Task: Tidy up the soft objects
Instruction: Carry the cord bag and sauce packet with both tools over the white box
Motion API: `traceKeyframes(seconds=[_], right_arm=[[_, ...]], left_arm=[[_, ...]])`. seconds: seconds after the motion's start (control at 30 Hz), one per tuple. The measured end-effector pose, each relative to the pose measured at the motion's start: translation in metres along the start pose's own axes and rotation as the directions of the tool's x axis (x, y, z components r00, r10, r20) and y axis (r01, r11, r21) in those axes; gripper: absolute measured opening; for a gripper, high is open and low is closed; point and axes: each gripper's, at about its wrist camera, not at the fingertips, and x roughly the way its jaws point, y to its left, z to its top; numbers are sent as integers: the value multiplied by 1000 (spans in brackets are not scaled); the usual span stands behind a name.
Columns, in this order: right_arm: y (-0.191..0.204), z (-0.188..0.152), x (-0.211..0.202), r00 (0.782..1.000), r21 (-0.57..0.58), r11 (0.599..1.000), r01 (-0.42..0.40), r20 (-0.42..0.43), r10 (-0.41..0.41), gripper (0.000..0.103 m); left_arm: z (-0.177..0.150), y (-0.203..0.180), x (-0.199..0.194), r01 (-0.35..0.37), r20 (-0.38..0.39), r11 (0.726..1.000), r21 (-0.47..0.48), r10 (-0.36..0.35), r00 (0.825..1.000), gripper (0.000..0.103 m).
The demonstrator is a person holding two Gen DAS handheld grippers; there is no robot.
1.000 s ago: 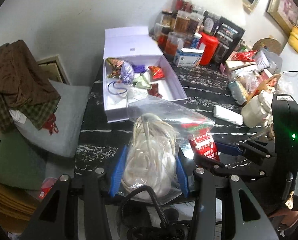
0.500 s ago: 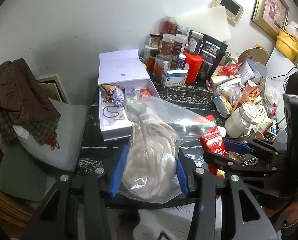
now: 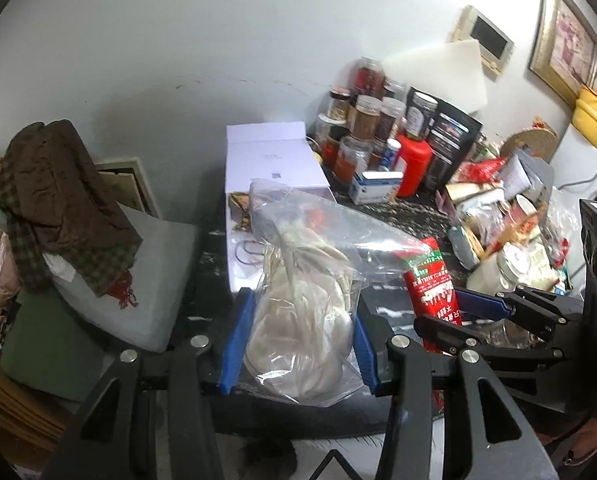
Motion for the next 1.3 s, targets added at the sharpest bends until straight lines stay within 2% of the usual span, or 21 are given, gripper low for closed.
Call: traceKeyframes(seconds=[0.43,0.8,1.13,1.3], right_arm=[[-1,71,15,998,-57,998,-23,49,26,44],[-12,121,37,996,-84,996,6,89,2,44],[-29,152,57,991,-105,992,76,121,-64,44],[-39,157,80,992,-103,992,78,102,-68,44]], left_arm=[[61,25,12,-40,85,999,-10,41,996,46],[112,32,40,-77,137,997,32,72,988,46],[138,35,85,-104,128,995,12,101,987,46],[142,34,114,-99,97,995,10,98,991,46]])
